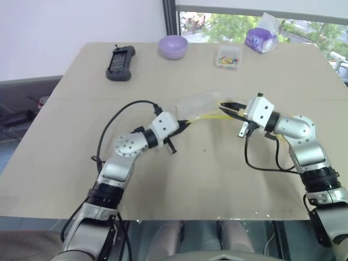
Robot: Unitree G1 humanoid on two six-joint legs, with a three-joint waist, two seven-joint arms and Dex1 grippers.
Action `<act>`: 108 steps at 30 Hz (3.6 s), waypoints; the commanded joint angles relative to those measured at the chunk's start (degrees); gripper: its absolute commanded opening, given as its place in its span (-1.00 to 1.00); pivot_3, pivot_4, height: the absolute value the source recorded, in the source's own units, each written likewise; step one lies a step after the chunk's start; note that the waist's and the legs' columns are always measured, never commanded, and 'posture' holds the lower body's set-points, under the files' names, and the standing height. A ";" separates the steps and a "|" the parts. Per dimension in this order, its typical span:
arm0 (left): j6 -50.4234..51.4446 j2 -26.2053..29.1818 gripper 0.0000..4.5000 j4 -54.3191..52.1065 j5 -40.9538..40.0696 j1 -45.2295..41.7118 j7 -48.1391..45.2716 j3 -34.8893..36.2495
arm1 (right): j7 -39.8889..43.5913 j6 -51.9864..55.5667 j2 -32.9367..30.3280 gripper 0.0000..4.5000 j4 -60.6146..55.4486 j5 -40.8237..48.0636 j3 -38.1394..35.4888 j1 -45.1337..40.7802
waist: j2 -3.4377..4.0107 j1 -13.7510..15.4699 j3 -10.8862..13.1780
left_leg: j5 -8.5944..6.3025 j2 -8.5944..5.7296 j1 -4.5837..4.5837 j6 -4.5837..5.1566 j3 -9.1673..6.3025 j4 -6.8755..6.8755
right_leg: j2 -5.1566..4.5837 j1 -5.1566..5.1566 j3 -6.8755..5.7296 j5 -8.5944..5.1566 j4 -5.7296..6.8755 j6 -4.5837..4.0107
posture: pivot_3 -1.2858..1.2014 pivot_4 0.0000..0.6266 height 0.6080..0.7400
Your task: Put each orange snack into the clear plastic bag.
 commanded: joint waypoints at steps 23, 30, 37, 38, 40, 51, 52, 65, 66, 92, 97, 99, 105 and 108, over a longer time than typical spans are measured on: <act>-0.94 0.06 -1.00 -0.69 -0.01 -0.49 -0.27 0.24 | -5.08 -5.52 -2.91 0.64 1.48 -6.80 -0.06 -3.91 | 0.00 -0.03 0.00 | 0.00 0.00 0.00 0.00 0.01 0.00 | 0.00 0.01 0.00 0.00 0.00 0.00 | 0.03 -0.52 1.00; -0.98 -0.07 -1.00 -0.57 0.03 -0.57 -0.22 0.15 | -5.40 -6.30 -3.30 -0.84 1.70 -7.35 -0.08 -3.90 | 0.00 -0.03 0.00 | 0.00 0.00 0.00 0.00 0.01 0.00 | 0.00 0.01 0.00 0.00 0.00 0.00 | 0.03 -0.52 1.00; -1.07 -0.23 -1.00 -0.38 0.10 -0.71 -0.15 0.11 | -5.44 -6.52 -3.15 -0.99 2.11 -7.49 -0.06 -4.15 | 0.00 -0.02 0.00 | 0.00 -0.01 0.00 0.00 0.01 0.00 | 0.00 0.01 0.00 0.00 0.00 0.00 | 0.03 -0.52 1.00; -1.10 -0.24 -1.00 -0.29 0.08 -0.78 -0.16 0.15 | -5.44 -6.47 -3.10 -0.99 2.19 -7.50 -0.04 -4.24 | 0.00 -0.03 0.00 | 0.00 -0.01 0.00 0.00 0.01 0.00 | 0.00 0.01 0.00 0.00 0.00 0.00 | 0.03 -0.52 1.00; -1.12 -0.22 -1.00 -0.25 0.05 -0.83 -0.19 0.20 | -5.37 -6.23 -3.06 -0.99 2.21 -7.45 -0.04 -4.31 | 0.00 -0.03 0.00 | 0.00 0.00 0.00 0.00 0.01 0.00 | 0.00 0.01 0.00 0.00 0.00 0.00 | 0.03 -0.52 1.00; -1.13 -0.57 -1.00 -0.47 0.05 -0.63 -0.04 -0.03 | 1.53 23.61 -1.16 -0.99 -9.48 11.05 -3.66 2.07 | 0.00 0.01 0.00 | 0.00 0.03 -0.01 0.00 -0.08 0.01 | -0.01 0.08 -0.05 0.00 -0.04 0.00 | 0.03 -0.52 1.00; -1.14 -0.61 -1.00 -0.43 0.05 -0.64 -0.03 -0.05 | 1.56 25.82 -1.28 -0.88 -10.39 12.06 -3.85 2.44 | 0.00 0.02 0.00 | 0.00 0.02 -0.01 0.00 -0.08 0.01 | -0.02 0.08 -0.05 0.00 -0.04 0.00 | 0.03 -0.52 1.00; -1.06 -0.46 -1.00 -0.35 0.12 -0.69 -0.02 0.03 | 0.44 35.52 -0.56 0.40 -13.38 16.86 -4.95 4.99 | 0.00 0.08 0.00 | 0.00 0.01 0.00 0.01 -0.13 0.03 | -0.02 0.10 -0.11 0.00 -0.03 0.00 | 0.03 -0.52 1.00; -1.06 -0.43 -1.00 -0.31 0.12 -0.71 -0.03 0.05 | 0.56 35.46 -0.63 0.27 -13.48 16.88 -4.93 5.25 | 0.00 0.09 0.00 | 0.00 0.01 -0.01 0.01 -0.13 0.04 | -0.02 0.10 -0.11 0.00 -0.03 0.00 | 0.03 -0.52 1.00; -1.01 -0.64 -1.00 -0.75 0.04 -0.93 -0.46 -0.29 | -8.90 39.32 6.71 -0.96 -5.60 12.95 -3.40 0.19 | 0.00 -0.04 0.00 | 0.00 0.01 0.00 0.00 -0.15 0.02 | 0.00 0.08 -0.13 0.00 -0.02 0.00 | 0.03 -0.52 1.00; -1.30 -1.25 -1.00 -0.33 0.12 -1.39 -0.65 -0.78 | -11.77 32.40 8.69 -0.96 -2.39 4.53 2.51 -2.52 | 0.00 -0.05 0.00 | 0.00 0.00 0.00 0.00 -0.15 0.03 | -0.01 0.08 -0.13 0.00 -0.02 0.00 | 0.03 -0.52 1.00; -1.53 -1.65 -1.00 -0.12 0.23 -1.67 -0.78 -1.04 | -11.78 26.72 8.55 -0.96 -0.35 -0.61 6.88 -3.23 | 0.01 -0.07 0.00 | 0.00 -0.02 0.00 0.00 -0.16 0.03 | -0.01 0.08 -0.15 0.00 -0.02 0.00 | 0.03 -0.52 1.00; -1.95 -2.15 -1.00 -0.26 0.34 -1.91 -1.39 -1.62 | -13.97 13.29 8.17 -0.96 8.20 -9.74 11.77 -6.99 | 0.01 -0.06 0.00 | 0.00 -0.03 0.00 0.00 -0.15 0.06 | -0.01 0.09 -0.16 0.00 -0.02 0.00 | 0.03 -0.52 1.00; -2.00 -2.17 -1.00 -0.80 0.32 -1.71 -1.65 -1.98 | -16.05 5.41 6.26 -0.96 12.28 -15.91 14.34 -9.22 | 0.01 -0.08 0.00 | 0.00 -0.04 0.00 -0.01 -0.16 0.06 | -0.01 0.08 -0.16 0.00 -0.02 0.00 | 0.03 -0.52 1.00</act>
